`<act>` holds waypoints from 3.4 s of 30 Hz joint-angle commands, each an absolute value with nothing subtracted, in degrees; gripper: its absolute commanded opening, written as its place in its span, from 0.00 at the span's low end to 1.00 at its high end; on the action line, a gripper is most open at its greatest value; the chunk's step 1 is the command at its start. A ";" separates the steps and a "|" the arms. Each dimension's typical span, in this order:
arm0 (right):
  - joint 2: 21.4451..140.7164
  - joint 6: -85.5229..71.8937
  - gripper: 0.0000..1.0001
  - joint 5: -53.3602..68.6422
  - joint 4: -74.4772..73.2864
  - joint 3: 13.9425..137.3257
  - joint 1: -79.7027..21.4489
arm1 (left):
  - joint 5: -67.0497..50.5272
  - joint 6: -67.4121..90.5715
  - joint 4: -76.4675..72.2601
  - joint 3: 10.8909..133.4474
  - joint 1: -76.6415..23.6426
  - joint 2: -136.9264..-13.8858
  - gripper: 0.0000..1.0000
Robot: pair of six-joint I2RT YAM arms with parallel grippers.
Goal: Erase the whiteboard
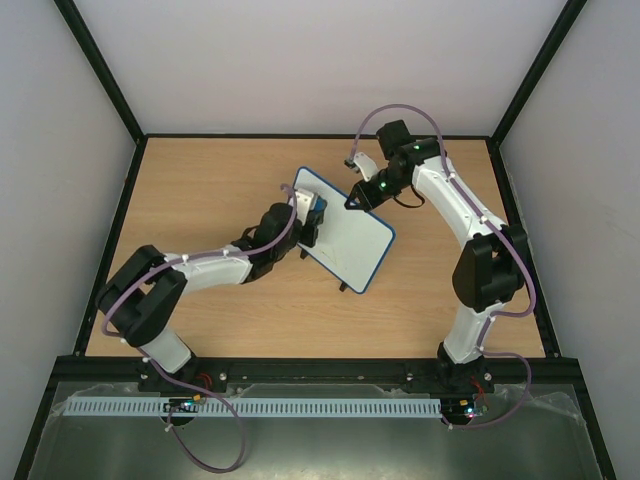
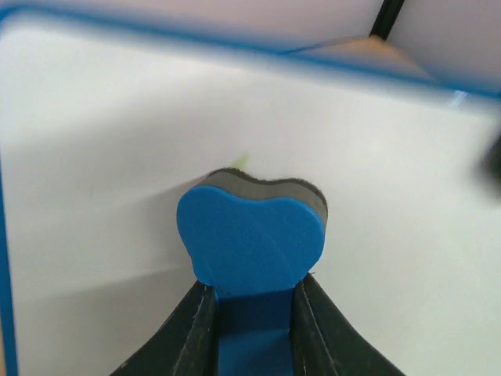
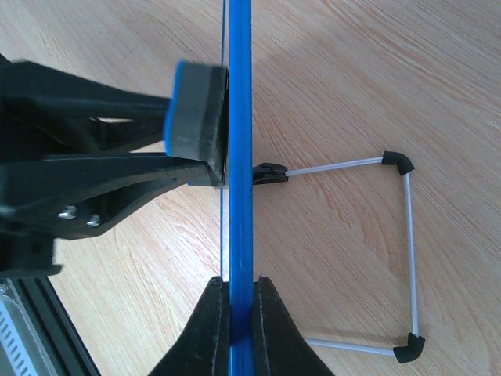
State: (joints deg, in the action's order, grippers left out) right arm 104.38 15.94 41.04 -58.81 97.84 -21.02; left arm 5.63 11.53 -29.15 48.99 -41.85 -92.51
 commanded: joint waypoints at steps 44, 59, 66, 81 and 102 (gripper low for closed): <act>107.82 15.30 0.02 42.45 -62.14 95.44 -25.93 | 0.01 22.24 -15.05 62.01 -38.32 -90.79 0.03; 108.53 14.90 0.02 42.55 -61.78 95.71 -26.45 | 7.43 41.80 -29.37 42.47 -43.49 -94.22 0.03; 108.53 14.96 0.02 42.51 -61.71 95.67 -26.63 | 7.87 37.48 -25.64 50.28 -43.50 -89.37 0.03; 108.57 14.90 0.02 42.40 -61.58 95.71 -26.65 | 9.54 44.77 -32.02 43.37 -43.48 -93.75 0.03; 108.17 14.63 0.02 42.20 -61.44 95.08 -26.72 | 8.99 46.81 -30.58 50.00 -42.54 -88.77 0.03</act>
